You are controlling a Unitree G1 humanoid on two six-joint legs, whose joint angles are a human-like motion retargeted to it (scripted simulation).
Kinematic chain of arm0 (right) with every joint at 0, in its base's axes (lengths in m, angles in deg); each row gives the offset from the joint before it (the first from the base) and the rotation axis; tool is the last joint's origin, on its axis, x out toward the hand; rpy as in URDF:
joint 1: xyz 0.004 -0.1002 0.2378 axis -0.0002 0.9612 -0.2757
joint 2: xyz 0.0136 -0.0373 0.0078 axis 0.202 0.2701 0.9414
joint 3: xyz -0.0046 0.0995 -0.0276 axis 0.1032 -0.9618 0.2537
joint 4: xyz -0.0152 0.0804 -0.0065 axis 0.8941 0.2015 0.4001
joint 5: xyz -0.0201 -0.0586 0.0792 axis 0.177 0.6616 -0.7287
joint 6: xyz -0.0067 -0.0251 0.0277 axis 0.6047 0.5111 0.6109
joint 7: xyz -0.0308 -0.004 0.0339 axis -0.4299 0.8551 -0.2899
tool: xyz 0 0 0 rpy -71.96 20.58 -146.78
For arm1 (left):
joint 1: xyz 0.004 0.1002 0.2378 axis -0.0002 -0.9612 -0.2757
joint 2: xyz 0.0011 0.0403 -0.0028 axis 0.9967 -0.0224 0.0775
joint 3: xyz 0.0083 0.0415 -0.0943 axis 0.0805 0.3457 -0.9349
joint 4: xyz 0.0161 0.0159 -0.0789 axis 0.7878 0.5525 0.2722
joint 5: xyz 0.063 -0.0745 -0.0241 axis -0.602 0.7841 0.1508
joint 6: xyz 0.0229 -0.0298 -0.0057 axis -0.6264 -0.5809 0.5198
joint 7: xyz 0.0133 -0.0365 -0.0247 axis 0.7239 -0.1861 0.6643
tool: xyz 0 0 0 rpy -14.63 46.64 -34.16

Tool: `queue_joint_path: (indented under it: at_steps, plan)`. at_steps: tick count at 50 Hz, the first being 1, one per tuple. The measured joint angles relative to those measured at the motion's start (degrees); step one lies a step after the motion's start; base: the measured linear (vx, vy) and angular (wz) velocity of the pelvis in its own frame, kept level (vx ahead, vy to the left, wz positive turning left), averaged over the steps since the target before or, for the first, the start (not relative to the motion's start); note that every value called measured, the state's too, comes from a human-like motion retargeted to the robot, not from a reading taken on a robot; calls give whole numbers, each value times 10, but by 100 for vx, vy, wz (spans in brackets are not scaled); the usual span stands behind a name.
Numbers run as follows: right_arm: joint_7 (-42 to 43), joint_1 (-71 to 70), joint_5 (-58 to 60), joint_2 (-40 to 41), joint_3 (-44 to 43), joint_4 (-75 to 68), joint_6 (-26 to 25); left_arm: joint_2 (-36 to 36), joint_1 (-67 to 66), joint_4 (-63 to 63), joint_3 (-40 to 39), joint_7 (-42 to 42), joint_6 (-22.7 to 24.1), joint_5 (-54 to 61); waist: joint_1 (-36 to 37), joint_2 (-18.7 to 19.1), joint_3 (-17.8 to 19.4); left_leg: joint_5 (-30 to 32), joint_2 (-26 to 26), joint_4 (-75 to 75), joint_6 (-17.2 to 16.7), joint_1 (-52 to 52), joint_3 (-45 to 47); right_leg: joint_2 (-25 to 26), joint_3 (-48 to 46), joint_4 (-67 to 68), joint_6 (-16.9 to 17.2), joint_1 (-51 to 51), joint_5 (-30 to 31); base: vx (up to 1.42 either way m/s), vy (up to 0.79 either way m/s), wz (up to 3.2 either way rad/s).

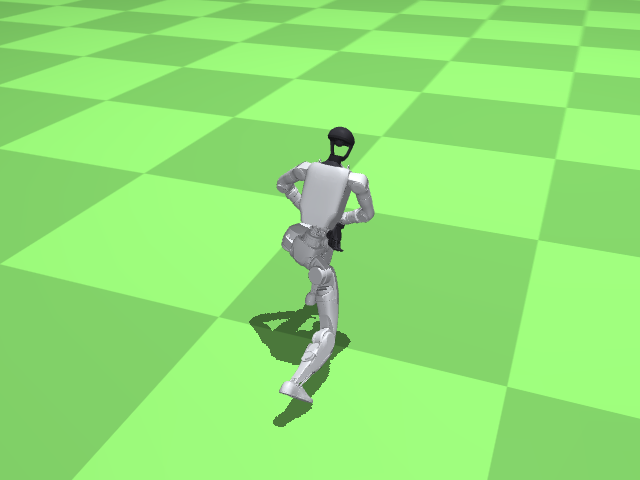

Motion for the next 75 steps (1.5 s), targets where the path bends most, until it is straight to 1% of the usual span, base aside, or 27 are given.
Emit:
queue_joint_path:
  at_steps: [4, 7, 12, 17, 21, 26, 29, 32, 35, 40, 44, 48, 50, 53, 55, 59, 60, 61, 63, 65, 67, 68, 69, 70, 72, 73, 75]
  plan:
    - [-4, -21, 13, -46, 10, 83, 12, 8, 31, -31, 49, 121, 3, -8, -31, 34, 55, 23, -3, -5, -10, -22, 4, 8, 16, 32, -1, -15, -30, -19, 6, 28]
    - [-1, -22, 25, -86, 6, 137, 18, 17, 24, -61, 47, 159, -1, -5, -38, 60, 79, 47, 2, -42, -4, -24, 13, 8, 28, 31, -4, -55, -24, -16, 12, -7]
    - [18, -19, 46, -115, 14, 159, 26, 8, 10, -72, 37, 173, -10, -6, -40, 85, 91, 56, 14, -135, 16, -10, 16, 7, 27, -54, -3, -116, 8, -6, 13, -43]
    - [81, -15, 66, -119, 30, 132, 29, -18, 25, -42, 49, 169, -8, -3, -32, 90, 88, 71, 40, -230, 21, 12, 17, 6, -33, -191, -1, -132, 57, 1, 7, -64]
    - [152, -17, 71, -97, 56, 77, 26, -41, 26, 1, 49, 156, -1, -5, -26, 80, 84, 90, 56, -305, 22, 39, 18, 14, -96, -278, 8, -128, 92, -1, 0, -59]
    - [258, -21, 70, -55, 63, -3, 30, -57, 41, 54, 49, 139, 16, -10, 18, 43, 86, 108, 94, -375, 16, 72, 30, 11, -224, -347, 18, -119, 109, -7, -10, -79]
    - [315, -20, 67, -31, 63, -40, 36, -56, 47, 70, 49, 135, 26, -6, 52, 17, 84, 109, 123, -389, 5, 82, 38, 5, -298, -385, 22, -104, 105, -11, -18, -79]
    - [352, -19, 62, -14, 63, -63, 46, -44, 52, 66, 49, 137, 33, -2, 77, -5, 81, 109, 147, -382, -4, 80, 37, 5, -331, -407, 24, -91, 81, -12, -22, -46]
    - [362, -25, 51, -9, 63, -63, 50, -28, 58, 49, 49, 144, 34, 1, 89, -19, 82, 111, 163, -365, -7, 71, 25, 4, -329, -395, 23, -87, 48, -12, -23, -14]
    - [375, -34, 42, -16, 63, -49, 52, -15, 68, 32, 49, 161, 25, 1, 89, -19, 92, 119, 171, -354, -5, 65, -4, 16, -318, -346, 19, -86, 4, -6, -20, 13]
    - [417, -26, 46, -16, 63, -60, 59, -22, 65, 40, 49, 158, 23, -4, 89, -19, 93, 144, 160, -386, -10, 74, -17, 43, -323, -373, 15, -68, 28, 6, -11, 29]
    - [494, -20, 35, -36, 63, -45, 76, -34, 70, 40, 49, 148, 28, -11, 92, -21, 94, 171, 138, -411, -2, 75, -10, 54, -286, -404, 16, -61, 71, 13, 0, 51]
    - [532, -22, 22, -65, 63, -11, 85, -36, 75, 28, 49, 148, 30, -12, 93, -13, 95, 177, 136, -399, 9, 62, 16, 52, -261, -401, 14, -63, 86, 15, 8, 67]
    - [557, -26, 3, -118, 63, 59, 85, -29, 85, -5, 49, 158, 27, -5, 95, 9, 97, 146, 150, -344, 33, 34, 81, 39, -225, -367, 12, -78, 90, 19, 13, 60]
    - [538, -22, -5, -145, 63, 101, 65, -19, 91, -29, 49, 168, 19, 6, 103, 17, 98, 107, 163, -292, 46, 13, 107, 20, -198, -339, 17, -95, 88, 25, 17, 14]
    - [248, 13, 34, -152, 19, 129, -3, -5, 95, -55, 49, 155, -7, 29, 128, -1, 98, 40, 186, -193, 68, -21, 123, -19, -142, -328, 30, -120, 131, 38, 20, -33]
    - [204, 24, 46, -146, 6, 122, -11, -6, 95, -51, 49, 151, -9, 29, 130, -8, 96, 27, 188, -175, 73, -21, 126, -23, -128, -336, 31, -118, 156, 50, 23, -29]
    - [196, 33, 52, -131, -5, 99, -15, -13, 94, -31, 49, 146, -10, 22, 128, -12, 94, 16, 186, -166, 78, -11, 129, -21, -112, -344, 32, -110, 196, 54, 24, -23]
    - [212, 50, 65, -86, -22, 24, -23, -41, 86, 36, 49, 131, -12, -5, 117, -13, 85, 0, 175, -166, 88, 24, 132, -6, -77, -363, 35, -88, 294, 60, 25, -7]
    - [304, 71, 62, -18, -28, -94, -34, -95, 64, 150, 49, 108, -16, -48, 93, -3, 64, 1, 149, -204, 94, 79, 125, 28, -38, -385, 46, -65, 415, 62, 24, 25]
    - [529, 95, 12, 49, -25, -215, -36, -162, 38, 284, 49, 86, -21, -112, 60, 15, 43, 37, 109, -301, 86, 154, 105, 88, 16, -400, 52, -56, 499, 57, 17, 68]
    - [694, 109, -29, 71, -22, -262, -19, -195, 26, 345, 49, 83, -21, -149, 43, 25, 33, 70, 87, -372, 77, 199, 89, 125, 48, -403, 55, -59, 514, 49, 9, 84]
    - [773, 121, -55, 77, -27, -282, -2, -220, 15, 386, 49, 77, -26, -182, 27, 39, 24, 113, 69, -460, 68, 250, 67, 166, 76, -403, 54, -70, 508, 44, 5, 83]
    - [809, 133, -73, 73, -34, -289, 14, -241, 4, 418, 49, 70, -35, -214, 13, 53, 16, 160, 52, -556, 59, 304, 42, 210, 102, -401, 52, -84, 491, 40, 2, 55]
    - [817, 166, -67, 5, -67, -225, 44, -265, -17, 422, 42, 71, -44, -258, 0, 97, 8, 222, 56, -736, 33, 427, -6, 294, 108, -398, 26, -125, 435, 38, 0, 31]
    - [817, 187, -58, -46, -93, -173, 58, -272, -27, 404, 31, 73, -46, -270, -7, 119, 7, 226, 62, -796, 16, 483, -18, 326, 91, -405, 6, -146, 414, 36, 1, 61]
    - [783, 228, -73, -152, -151, -64, 61, -285, -36, 350, 10, 72, -48, -237, -39, 144, 5, 205, 47, -845, 0, 567, -26, 349, 25, -438, -17, -201, 402, 33, -1, 142]
